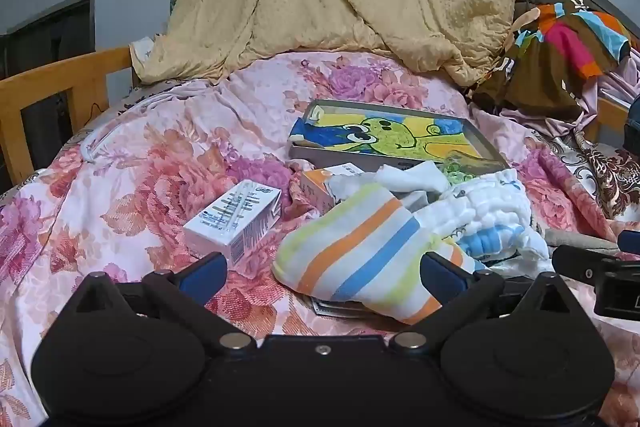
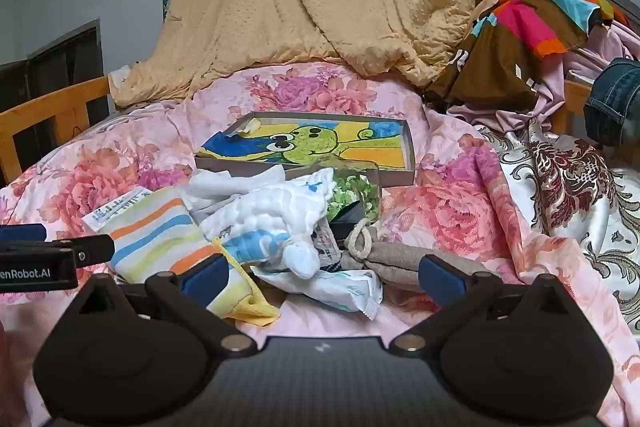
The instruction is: Organize soft objects
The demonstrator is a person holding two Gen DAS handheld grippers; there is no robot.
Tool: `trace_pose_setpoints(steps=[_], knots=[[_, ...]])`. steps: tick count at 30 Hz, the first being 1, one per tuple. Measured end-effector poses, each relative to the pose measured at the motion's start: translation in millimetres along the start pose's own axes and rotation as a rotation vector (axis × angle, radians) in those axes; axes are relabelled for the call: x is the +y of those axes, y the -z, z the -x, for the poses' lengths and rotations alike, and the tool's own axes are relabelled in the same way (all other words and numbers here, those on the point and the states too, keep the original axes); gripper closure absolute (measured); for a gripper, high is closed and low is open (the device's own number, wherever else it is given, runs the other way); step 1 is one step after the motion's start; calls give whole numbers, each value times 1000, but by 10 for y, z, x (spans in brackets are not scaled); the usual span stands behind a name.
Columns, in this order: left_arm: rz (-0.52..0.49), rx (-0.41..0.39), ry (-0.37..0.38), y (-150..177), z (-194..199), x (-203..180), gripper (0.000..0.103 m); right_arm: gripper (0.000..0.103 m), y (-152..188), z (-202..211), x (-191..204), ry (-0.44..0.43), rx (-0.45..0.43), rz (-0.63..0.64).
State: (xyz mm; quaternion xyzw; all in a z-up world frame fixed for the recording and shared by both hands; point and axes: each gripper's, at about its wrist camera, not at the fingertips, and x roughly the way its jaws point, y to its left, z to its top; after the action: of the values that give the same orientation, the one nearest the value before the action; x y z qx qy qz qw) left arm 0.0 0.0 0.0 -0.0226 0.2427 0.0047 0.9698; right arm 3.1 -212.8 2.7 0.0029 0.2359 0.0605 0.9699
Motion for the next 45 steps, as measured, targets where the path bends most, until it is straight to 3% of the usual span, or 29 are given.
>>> trace_pose_setpoints(steps=[45], knots=[[-16,49,-9,67,-47,-20,1,0,7,-14,31,-4,38,14]])
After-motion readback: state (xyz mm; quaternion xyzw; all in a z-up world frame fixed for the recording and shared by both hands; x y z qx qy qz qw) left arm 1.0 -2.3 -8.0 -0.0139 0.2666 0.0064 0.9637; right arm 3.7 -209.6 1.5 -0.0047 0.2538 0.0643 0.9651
